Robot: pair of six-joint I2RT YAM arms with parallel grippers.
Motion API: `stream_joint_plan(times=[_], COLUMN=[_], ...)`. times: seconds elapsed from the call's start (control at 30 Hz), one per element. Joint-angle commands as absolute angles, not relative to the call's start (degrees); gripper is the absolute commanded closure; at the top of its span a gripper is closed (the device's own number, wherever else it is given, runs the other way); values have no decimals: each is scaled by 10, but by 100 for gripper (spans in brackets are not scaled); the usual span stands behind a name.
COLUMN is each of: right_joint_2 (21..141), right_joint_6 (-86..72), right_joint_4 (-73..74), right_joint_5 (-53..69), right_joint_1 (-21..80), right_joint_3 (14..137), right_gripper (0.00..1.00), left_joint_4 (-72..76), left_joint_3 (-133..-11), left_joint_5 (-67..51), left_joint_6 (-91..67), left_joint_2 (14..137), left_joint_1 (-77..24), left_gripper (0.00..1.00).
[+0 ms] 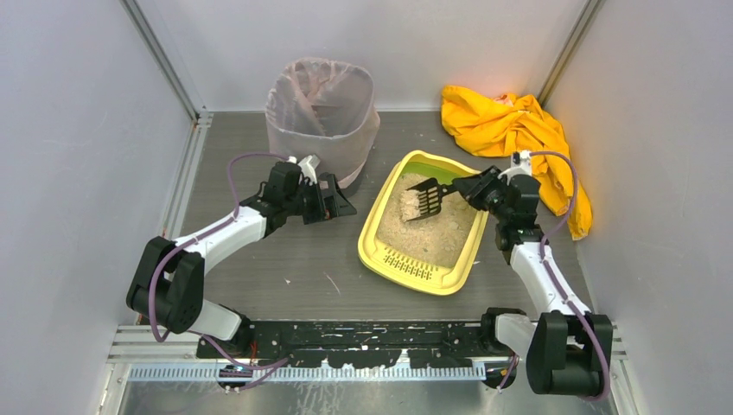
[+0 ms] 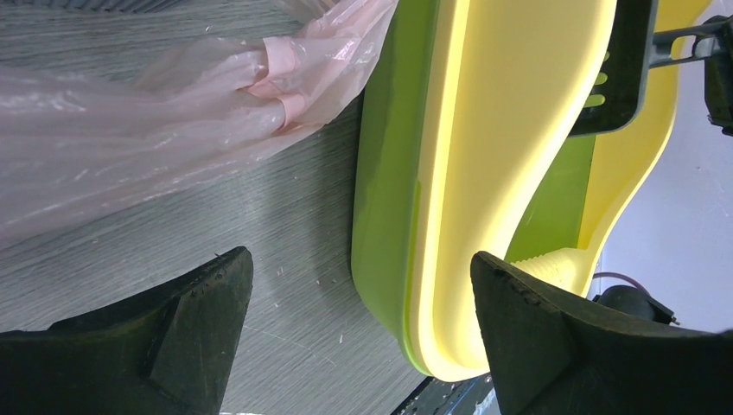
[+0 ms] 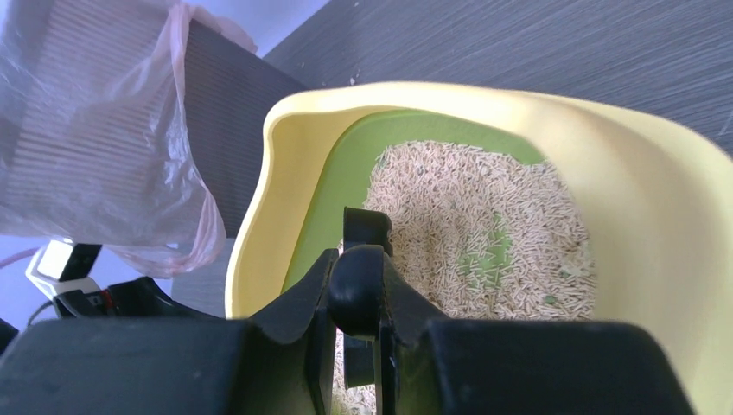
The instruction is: Clean the litter box
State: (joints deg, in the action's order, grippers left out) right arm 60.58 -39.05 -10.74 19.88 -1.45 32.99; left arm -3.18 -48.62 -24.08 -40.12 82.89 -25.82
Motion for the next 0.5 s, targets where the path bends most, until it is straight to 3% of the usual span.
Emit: stream_joint_plan(times=[0.0,0.47], right_joint_2=[591,598], right_joint_6=[-460,-624], right_joint_4=[-209,-382], right_joint_5=[275,406], right_joint_1=[-63,-176], right_joint_3=[313,256], right_gripper=[99,99], left_joint_4=[-3,-3], left_joint_3=[-494,-493], left_joint_5=[-255,-258], left_joint_6=[-405,-407], left_joint_2=[809,811], left_joint_1=[-260,-260], left_gripper=[5,5])
